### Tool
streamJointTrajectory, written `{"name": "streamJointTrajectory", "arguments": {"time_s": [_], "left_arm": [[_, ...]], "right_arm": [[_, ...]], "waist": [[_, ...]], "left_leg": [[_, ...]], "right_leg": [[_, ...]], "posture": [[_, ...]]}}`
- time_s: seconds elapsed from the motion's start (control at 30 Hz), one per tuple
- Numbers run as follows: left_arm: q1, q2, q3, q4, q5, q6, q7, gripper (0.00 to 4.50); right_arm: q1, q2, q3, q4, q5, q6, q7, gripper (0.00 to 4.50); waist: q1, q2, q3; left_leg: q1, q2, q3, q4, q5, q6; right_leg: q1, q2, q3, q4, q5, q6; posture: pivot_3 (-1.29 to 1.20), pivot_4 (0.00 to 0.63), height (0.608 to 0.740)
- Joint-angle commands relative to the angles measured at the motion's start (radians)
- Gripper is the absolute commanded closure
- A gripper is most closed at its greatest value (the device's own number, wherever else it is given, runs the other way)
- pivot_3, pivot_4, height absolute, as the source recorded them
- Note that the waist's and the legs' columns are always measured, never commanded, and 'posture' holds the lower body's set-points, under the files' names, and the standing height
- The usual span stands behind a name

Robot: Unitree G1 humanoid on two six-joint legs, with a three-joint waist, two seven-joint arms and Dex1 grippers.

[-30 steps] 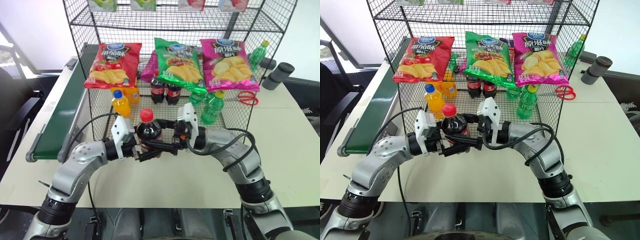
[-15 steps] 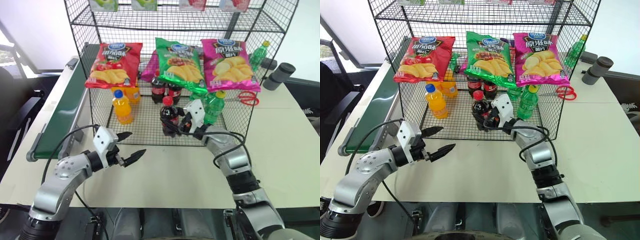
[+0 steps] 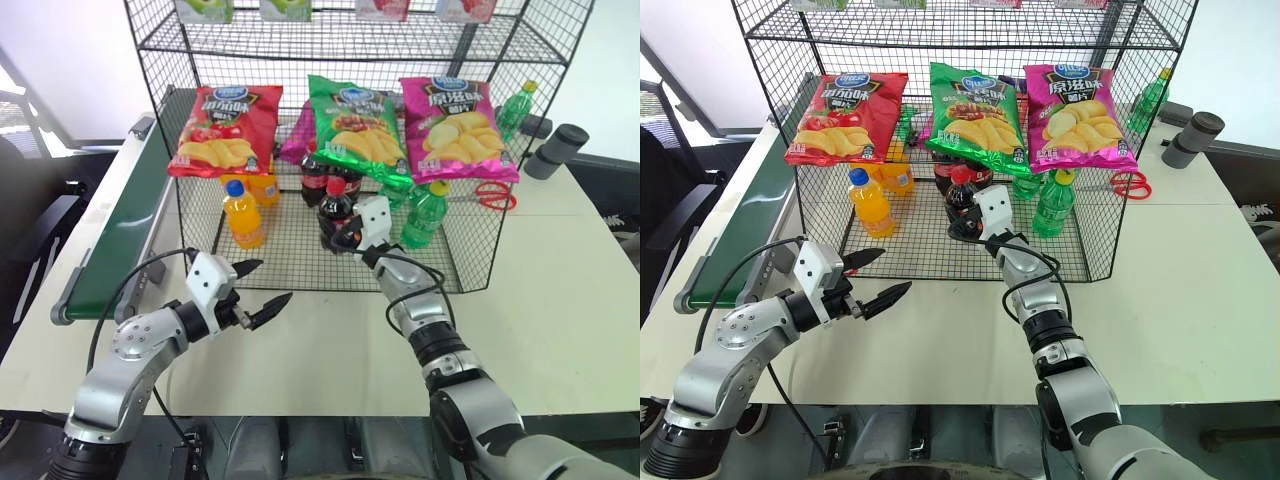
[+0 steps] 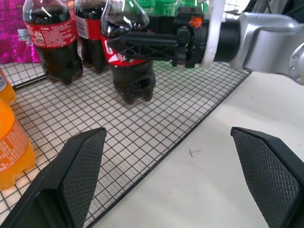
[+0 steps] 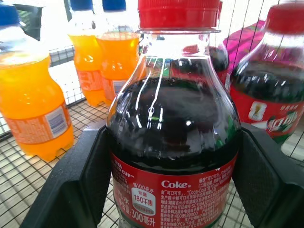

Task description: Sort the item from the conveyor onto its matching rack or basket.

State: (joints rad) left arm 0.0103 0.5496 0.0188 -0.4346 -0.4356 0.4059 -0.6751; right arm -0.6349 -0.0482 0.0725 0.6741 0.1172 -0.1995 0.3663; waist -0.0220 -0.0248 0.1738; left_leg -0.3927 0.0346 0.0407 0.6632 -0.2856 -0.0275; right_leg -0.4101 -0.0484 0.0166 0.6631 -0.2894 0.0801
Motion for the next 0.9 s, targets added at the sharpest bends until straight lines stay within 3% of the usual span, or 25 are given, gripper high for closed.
{"name": "streamJointTrajectory", "arguments": {"time_s": [0.03,0.1,0.2,0.5,0.77,0.9], "left_arm": [[-0.011,-0.003,0.004,-0.029,0.003,-0.015,0.001,0.03],[-0.013,-0.003,0.004,-0.028,0.005,-0.014,0.001,0.03],[-0.015,-0.005,0.004,-0.029,0.006,-0.01,0.001,0.0],[-0.002,0.002,0.018,-0.037,-0.001,-0.004,-0.002,0.0],[0.015,0.006,0.029,-0.037,-0.002,-0.01,-0.004,0.0],[0.016,0.011,0.039,-0.025,-0.003,-0.014,-0.012,0.0]], "right_arm": [[-0.04,0.017,-0.02,0.001,0.004,-0.062,0.01,1.55],[-0.043,0.02,-0.023,0.013,0.006,-0.068,0.022,1.55],[-0.044,0.021,-0.027,0.017,0.011,-0.075,0.04,0.09],[0.048,-0.063,-0.022,-0.192,0.021,-0.045,0.133,0.03],[0.241,-0.282,-0.028,-0.57,0.112,0.188,0.334,0.03],[0.342,-0.433,-0.104,-0.728,0.208,0.331,0.418,0.03]], "waist": [[0.0,0.0,0.0],[-0.001,0.0,0.0],[-0.005,0.0,0.0],[-0.021,0.0,0.0],[-0.019,0.0,0.0],[-0.015,0.0,0.0]], "left_leg": [[0.0,0.0,0.0,0.0,0.0,0.0],[0.0,0.0,0.0,0.0,0.0,0.0],[0.0,0.0,0.0,0.0,0.0,0.0],[0.0,0.0,0.0,0.0,0.0,0.0],[0.001,0.0,0.0,0.0,0.0,0.0],[0.001,0.0,0.0,0.0,0.0,0.0]], "right_leg": [[0.0,0.0,0.0,0.0,0.0,0.0],[0.0,0.0,0.0,0.0,0.0,0.0],[0.0,0.0,0.0,0.0,0.0,0.0],[0.0,-0.001,0.0,0.001,0.0,0.0],[0.001,-0.002,0.0,0.0,0.0,0.0],[0.001,-0.002,0.0,0.0,0.0,0.0]], "posture": [[0.0,0.15,0.734],[0.0,0.15,0.734],[0.0,0.15,0.734],[0.0,0.15,0.734],[0.0,0.15,0.734],[0.0,0.15,0.734]]}}
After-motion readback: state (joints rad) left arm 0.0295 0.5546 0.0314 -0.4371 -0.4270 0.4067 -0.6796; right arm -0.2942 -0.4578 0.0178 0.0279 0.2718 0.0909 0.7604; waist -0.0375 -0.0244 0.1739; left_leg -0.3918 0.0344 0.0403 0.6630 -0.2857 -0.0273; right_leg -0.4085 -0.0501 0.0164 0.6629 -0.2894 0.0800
